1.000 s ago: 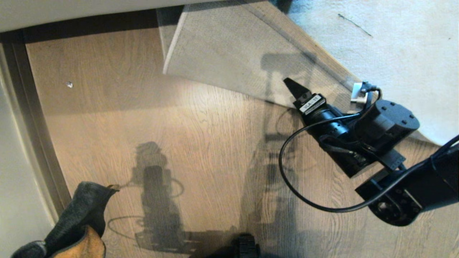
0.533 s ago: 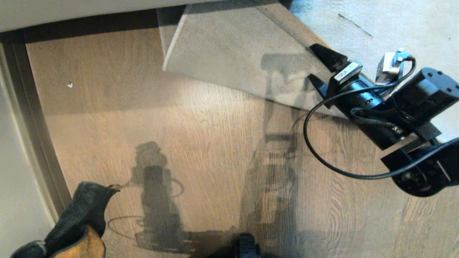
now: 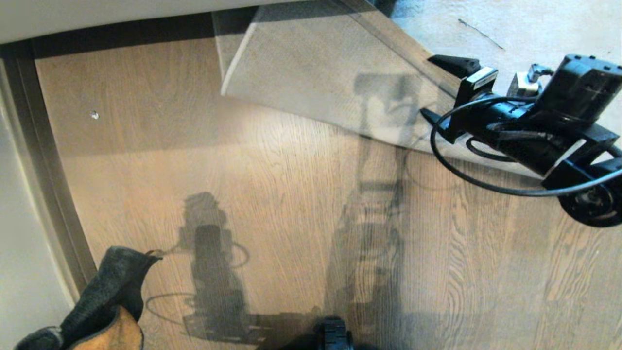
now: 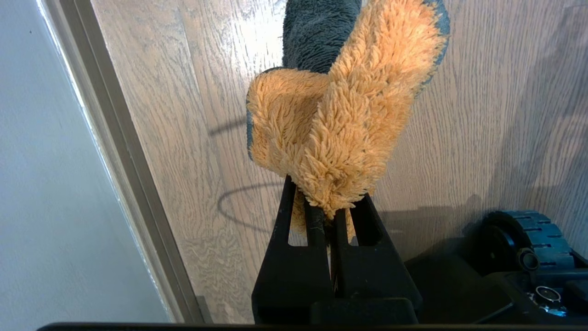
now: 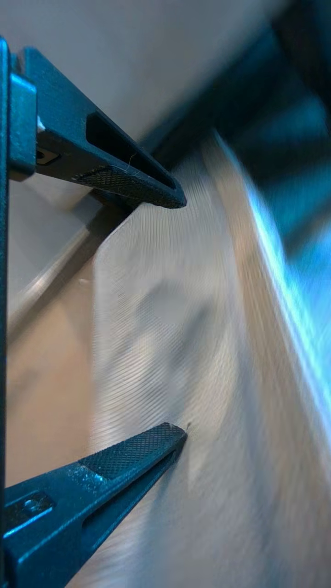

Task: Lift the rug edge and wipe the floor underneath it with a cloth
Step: Lift up the carpet

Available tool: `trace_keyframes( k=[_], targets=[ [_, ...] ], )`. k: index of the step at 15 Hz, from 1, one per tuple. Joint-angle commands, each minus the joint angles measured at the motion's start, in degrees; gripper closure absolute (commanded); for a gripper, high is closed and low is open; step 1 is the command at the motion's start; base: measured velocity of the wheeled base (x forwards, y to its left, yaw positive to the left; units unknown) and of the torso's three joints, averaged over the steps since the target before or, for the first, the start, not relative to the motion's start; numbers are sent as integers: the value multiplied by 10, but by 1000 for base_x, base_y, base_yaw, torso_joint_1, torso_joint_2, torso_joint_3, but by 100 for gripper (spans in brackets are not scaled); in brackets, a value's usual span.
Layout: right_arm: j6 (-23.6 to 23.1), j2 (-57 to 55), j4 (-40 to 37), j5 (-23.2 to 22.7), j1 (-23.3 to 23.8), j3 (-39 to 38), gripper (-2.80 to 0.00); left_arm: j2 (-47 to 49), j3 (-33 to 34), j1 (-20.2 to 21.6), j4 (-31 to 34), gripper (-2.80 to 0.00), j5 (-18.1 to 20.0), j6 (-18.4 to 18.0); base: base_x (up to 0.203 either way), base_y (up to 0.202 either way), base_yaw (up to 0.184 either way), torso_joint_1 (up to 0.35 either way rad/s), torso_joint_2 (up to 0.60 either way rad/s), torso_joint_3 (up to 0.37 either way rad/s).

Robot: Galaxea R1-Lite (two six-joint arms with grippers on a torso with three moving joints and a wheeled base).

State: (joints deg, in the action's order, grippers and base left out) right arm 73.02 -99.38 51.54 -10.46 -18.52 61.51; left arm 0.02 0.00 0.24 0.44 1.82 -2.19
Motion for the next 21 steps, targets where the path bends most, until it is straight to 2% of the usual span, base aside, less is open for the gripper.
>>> trace_keyframes(
  k=[1,5,9,12,15,18,21],
  targets=[
    [48,13,-61,-18,2,4,-280,0,0,0,0,0,0,0,0,0,0,0,0,0],
    [146,15,-72,-34,37,8,-280,0,0,0,0,0,0,0,0,0,0,0,0,0],
    [173,27,-68,-48,74,16,-280,0,0,0,0,0,0,0,0,0,0,0,0,0],
    [175,51,-19,-69,79,11,-280,0,0,0,0,0,0,0,0,0,0,0,0,0],
    [178,51,-11,-68,86,16,-280,0,0,0,0,0,0,0,0,0,0,0,0,0],
    [225,40,-19,-68,109,7,-280,0,0,0,0,0,0,0,0,0,0,0,0,0],
    [263,22,-15,-68,110,-30,-280,0,0,0,0,0,0,0,0,0,0,0,0,0]
  ],
)
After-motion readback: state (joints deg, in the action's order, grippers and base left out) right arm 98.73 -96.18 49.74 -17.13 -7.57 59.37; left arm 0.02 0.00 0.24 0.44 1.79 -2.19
